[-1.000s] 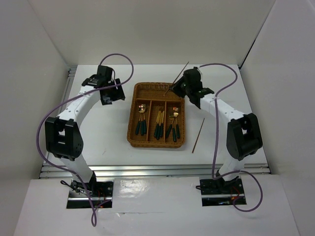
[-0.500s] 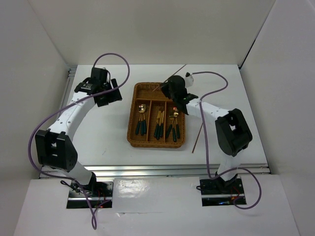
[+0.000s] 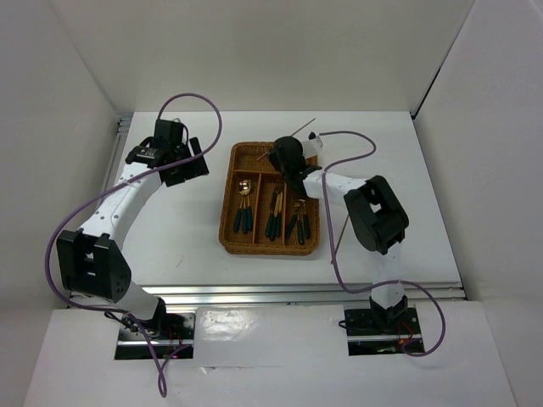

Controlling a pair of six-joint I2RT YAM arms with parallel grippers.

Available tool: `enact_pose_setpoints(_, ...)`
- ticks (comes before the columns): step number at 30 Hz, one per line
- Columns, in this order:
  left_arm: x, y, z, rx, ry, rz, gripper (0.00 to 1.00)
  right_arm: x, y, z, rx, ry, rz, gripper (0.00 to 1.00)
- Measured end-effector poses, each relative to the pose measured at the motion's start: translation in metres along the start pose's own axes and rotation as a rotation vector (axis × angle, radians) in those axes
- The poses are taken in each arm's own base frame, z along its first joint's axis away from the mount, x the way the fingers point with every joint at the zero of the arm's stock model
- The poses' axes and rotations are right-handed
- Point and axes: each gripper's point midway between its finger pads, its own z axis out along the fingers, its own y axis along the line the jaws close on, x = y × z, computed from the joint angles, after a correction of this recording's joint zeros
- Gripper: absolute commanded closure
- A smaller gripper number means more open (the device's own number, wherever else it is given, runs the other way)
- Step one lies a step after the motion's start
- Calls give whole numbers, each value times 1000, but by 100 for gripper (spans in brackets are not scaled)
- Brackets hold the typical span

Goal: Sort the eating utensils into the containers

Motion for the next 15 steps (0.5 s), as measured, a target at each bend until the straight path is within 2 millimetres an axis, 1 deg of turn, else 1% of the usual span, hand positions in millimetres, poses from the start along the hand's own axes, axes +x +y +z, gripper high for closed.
enact_pose_setpoints(3,1,1,1,-2,3,0,16,1,16,8,-30,-19,20,95)
enact_pose_setpoints(5,2,1,1,-4,4,0,16,3,20,11,-39,-23,30,95)
enact_pose_setpoints(10,2,1,1,-4,4,0,16,14,11,23,-23,-18,28,94)
enact_pose_setpoints(13,2,1,1,-4,4,0,16,22,5,28,-9,-14,21,82)
enact_pose_setpoints(14,2,1,1,-4,4,0,16,24,3,29,-7,-12,18,82)
enact_pose_setpoints(15,2,1,1,-5,4,0,16,26,4,29,-6,-12,17,80)
